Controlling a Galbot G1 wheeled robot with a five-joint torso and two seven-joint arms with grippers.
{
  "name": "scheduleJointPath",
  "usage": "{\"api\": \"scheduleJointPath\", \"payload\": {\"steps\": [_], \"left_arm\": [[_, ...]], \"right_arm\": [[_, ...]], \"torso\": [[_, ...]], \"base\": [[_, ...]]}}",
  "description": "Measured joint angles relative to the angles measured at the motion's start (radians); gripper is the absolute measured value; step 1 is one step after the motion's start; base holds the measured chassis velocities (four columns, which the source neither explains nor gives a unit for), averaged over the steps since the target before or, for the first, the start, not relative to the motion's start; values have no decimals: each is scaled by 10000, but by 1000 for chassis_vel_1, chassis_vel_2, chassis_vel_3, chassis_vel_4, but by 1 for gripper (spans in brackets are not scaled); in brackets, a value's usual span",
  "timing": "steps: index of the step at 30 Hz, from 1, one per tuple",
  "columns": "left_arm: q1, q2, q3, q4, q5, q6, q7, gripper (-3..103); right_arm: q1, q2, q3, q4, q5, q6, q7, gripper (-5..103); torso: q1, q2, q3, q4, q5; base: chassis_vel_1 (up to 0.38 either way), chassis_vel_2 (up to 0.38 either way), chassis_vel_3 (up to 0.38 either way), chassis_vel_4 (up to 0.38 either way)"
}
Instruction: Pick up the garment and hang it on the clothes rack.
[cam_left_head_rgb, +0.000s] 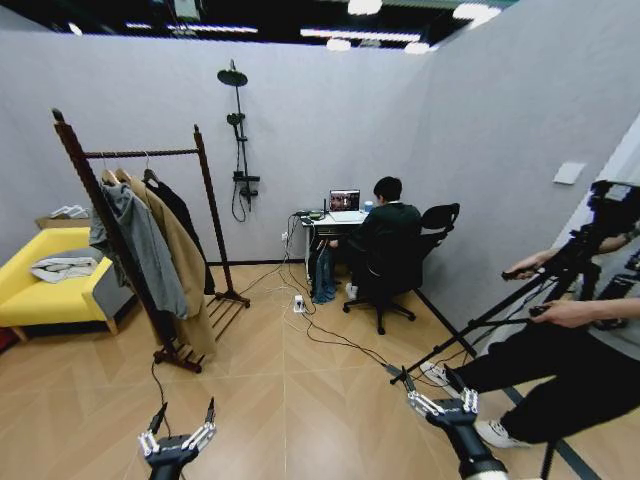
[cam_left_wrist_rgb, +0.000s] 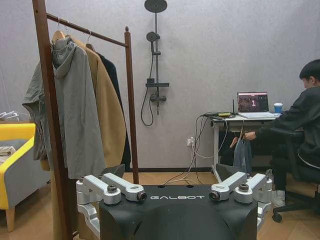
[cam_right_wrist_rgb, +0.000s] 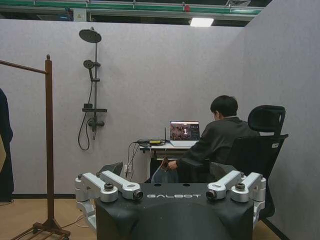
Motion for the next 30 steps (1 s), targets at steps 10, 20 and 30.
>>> {"api": "scheduleJointPath", "payload": {"steps": [10,20,30], "left_arm": [[0,0,0,0,0,0,0,100],[0,0,0,0,0,0,0,100],[0,0,0,0,0,0,0,100]], "right_arm": [[0,0,0,0,0,0,0,99],[0,0,0,0,0,0,0,99],[0,-1,0,0,0,0,0,99]], "torso": [[0,0,0,0,0],[0,0,0,0,0],[0,0,0,0,0]], "base": [[0,0,0,0],[0,0,0,0],[0,0,0,0]]}}
